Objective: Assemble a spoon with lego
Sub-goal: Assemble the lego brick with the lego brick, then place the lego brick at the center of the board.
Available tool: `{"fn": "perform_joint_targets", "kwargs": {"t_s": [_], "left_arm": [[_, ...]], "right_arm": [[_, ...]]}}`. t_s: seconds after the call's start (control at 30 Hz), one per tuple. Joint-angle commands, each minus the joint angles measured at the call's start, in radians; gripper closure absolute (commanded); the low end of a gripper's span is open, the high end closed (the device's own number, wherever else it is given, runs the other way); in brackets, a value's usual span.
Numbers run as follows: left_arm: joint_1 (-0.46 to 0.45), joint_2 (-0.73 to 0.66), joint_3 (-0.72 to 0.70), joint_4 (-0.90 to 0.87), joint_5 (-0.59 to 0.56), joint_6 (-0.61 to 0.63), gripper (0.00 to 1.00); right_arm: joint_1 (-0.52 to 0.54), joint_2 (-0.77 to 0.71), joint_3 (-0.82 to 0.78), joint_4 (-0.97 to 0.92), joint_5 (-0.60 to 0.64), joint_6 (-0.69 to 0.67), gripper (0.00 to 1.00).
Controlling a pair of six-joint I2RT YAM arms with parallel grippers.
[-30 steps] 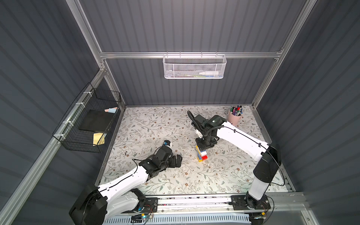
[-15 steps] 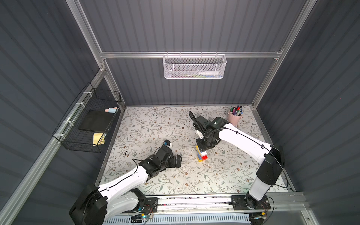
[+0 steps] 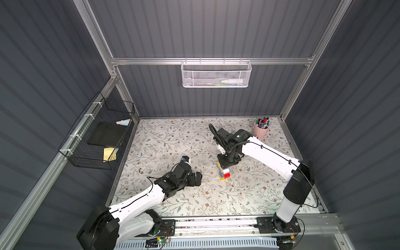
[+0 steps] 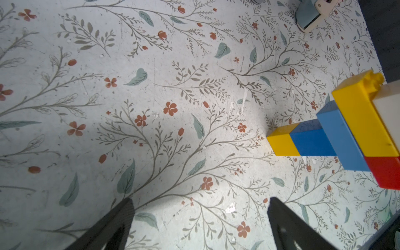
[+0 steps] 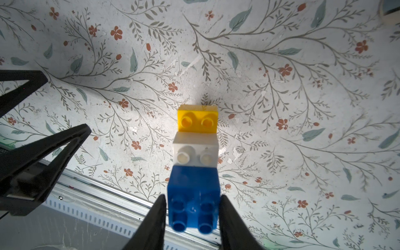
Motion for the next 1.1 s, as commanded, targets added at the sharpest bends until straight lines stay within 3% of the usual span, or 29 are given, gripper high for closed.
{"fn": "perform_joint_targets", "kwargs": {"t_s": [0.0, 0.27, 0.47, 0.7, 1.07], "left_arm": [[-0.006, -0.006, -0.001, -0.019, -0.009, 0.014, 0.01], [-0.005, -0.013, -0.001, -0.025, -0.012, 0.017, 0.01], [-0.004, -0.018, -0.005, -0.026, -0.013, 0.016, 0.01], [-0.005, -0.02, -0.005, -0.026, -0.008, 0.008, 0.01], [-0.005, -0.016, -0.008, -0.039, -0.023, 0.003, 0.01]], "right_arm": [[0.006, 0.018, 0.054, -0.028, -0.005, 0.013, 0.53], [0.006, 0.03, 0.089, -0.027, -0.021, 0.009, 0.46], [0.006, -0.015, 0.075, -0.037, 0.034, 0.006, 0.45], [0.006, -0.123, -0.036, 0.073, -0.002, -0.034, 0.31], [0.006, -0.005, -0.07, 0.085, -0.028, -0.044, 0.31]]}}
